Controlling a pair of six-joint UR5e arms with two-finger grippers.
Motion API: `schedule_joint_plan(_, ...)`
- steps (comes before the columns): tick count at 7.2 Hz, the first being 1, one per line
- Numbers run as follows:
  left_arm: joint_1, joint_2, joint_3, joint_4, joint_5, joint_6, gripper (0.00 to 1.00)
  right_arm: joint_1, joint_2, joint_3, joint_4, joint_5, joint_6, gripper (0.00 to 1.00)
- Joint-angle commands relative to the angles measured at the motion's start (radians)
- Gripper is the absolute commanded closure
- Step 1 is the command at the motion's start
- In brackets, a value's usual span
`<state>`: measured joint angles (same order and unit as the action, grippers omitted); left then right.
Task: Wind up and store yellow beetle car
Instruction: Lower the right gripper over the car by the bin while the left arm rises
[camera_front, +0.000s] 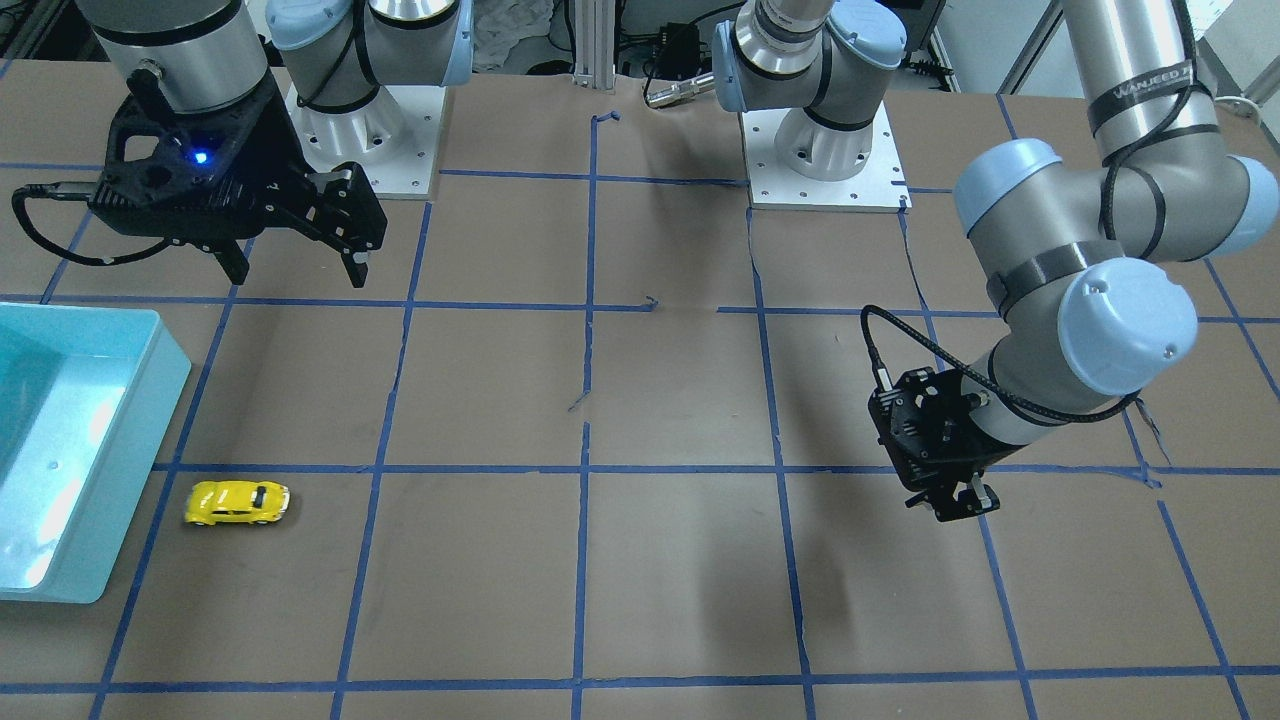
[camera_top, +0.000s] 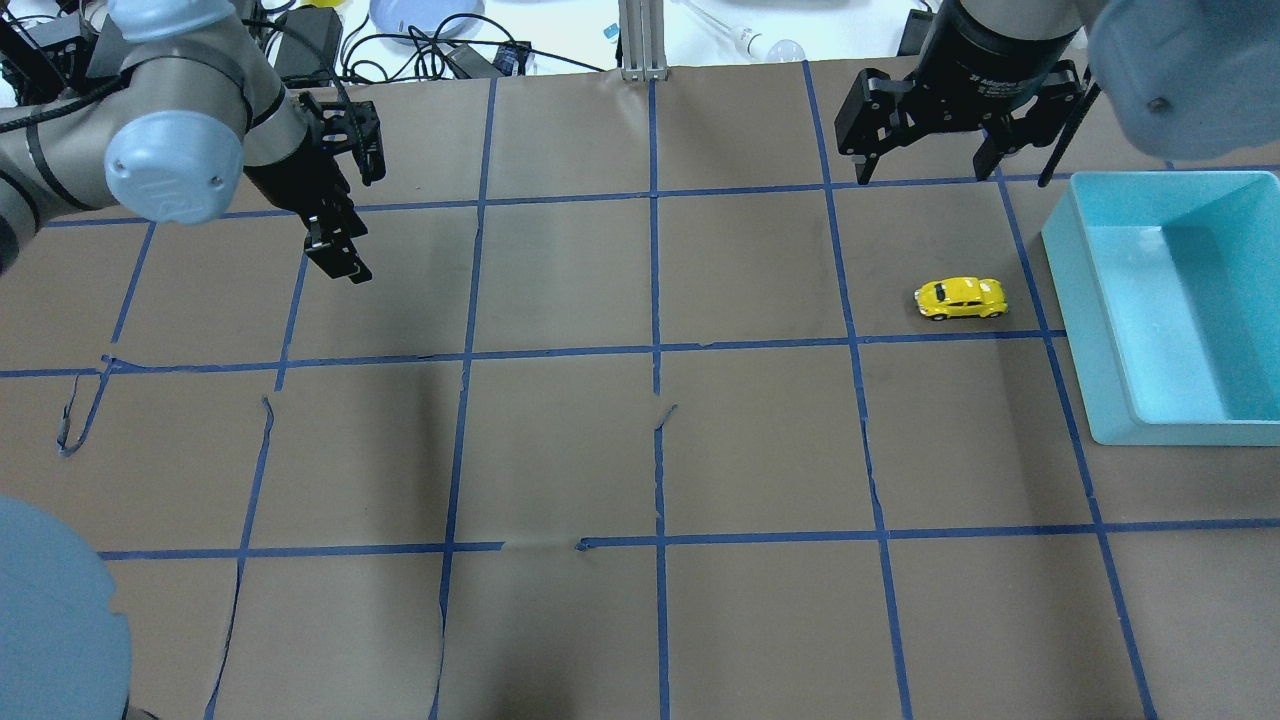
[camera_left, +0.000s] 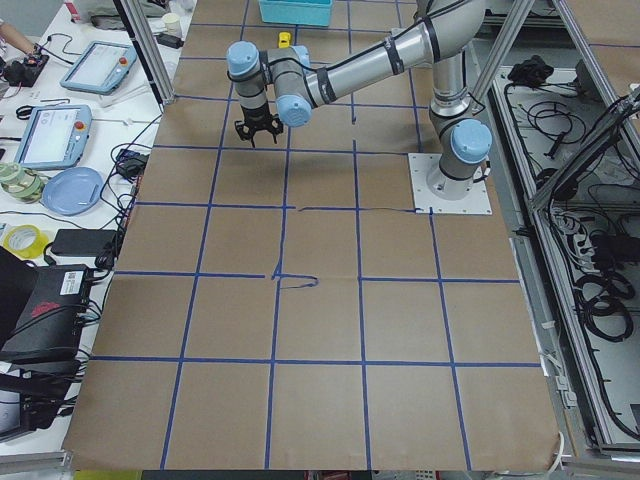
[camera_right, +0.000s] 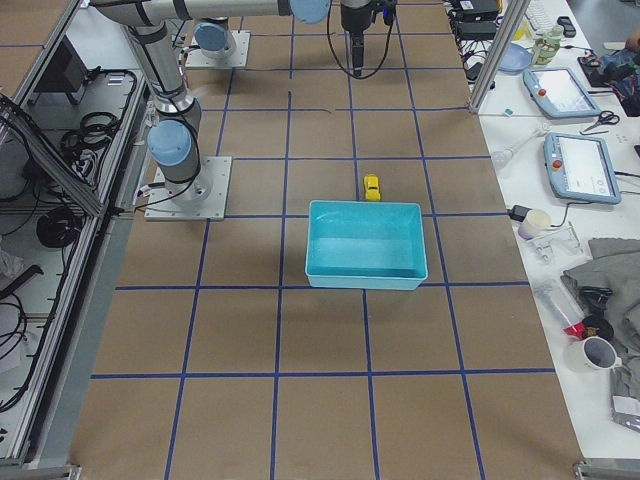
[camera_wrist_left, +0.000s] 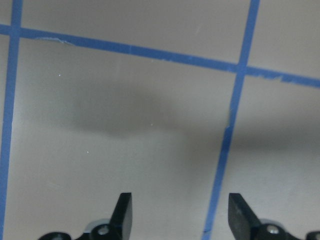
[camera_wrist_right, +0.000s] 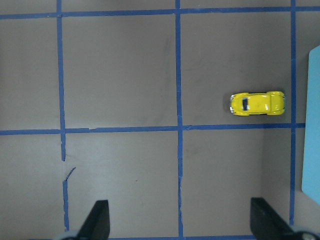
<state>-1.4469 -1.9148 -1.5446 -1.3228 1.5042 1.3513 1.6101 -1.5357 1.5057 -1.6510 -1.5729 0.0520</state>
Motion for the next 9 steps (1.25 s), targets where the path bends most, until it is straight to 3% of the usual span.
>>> schedule_joint_plan(1,-0.140,0.043,0.096,-0.091,-0.033,-0.417,0.27,-0.002,0.006,-0.013,-0.004,-0.009,0.003,0.00)
schedule_joint_plan(3,-0.155,0.062,0.106,-0.114,-0.027,-0.679,0.26,-0.007,0.060,-0.016,0.017,-0.007,-0.009,0.00)
schedule_joint_plan(4,-0.162,0.092,0.106,-0.152,-0.027,-0.863,0.18,-0.009,0.075,-0.009,0.069,-0.001,-0.115,0.00)
schedule_joint_plan(5,-0.168,0.126,0.104,-0.162,-0.021,-1.015,0.13,-0.019,0.101,-0.008,0.032,0.001,-0.261,0.00)
schedule_joint_plan(6,-0.168,0.141,0.104,-0.154,-0.001,-1.182,0.05,-0.050,0.114,0.010,-0.080,0.001,-0.441,0.00)
schedule_joint_plan(7,-0.170,0.175,0.104,-0.179,0.058,-1.269,0.04,-0.086,0.143,0.028,-0.087,-0.004,-0.457,0.00)
schedule_joint_plan(9,-0.170,0.249,0.089,-0.243,0.079,-1.383,0.00,-0.093,0.169,0.047,-0.075,-0.013,-0.440,0.00)
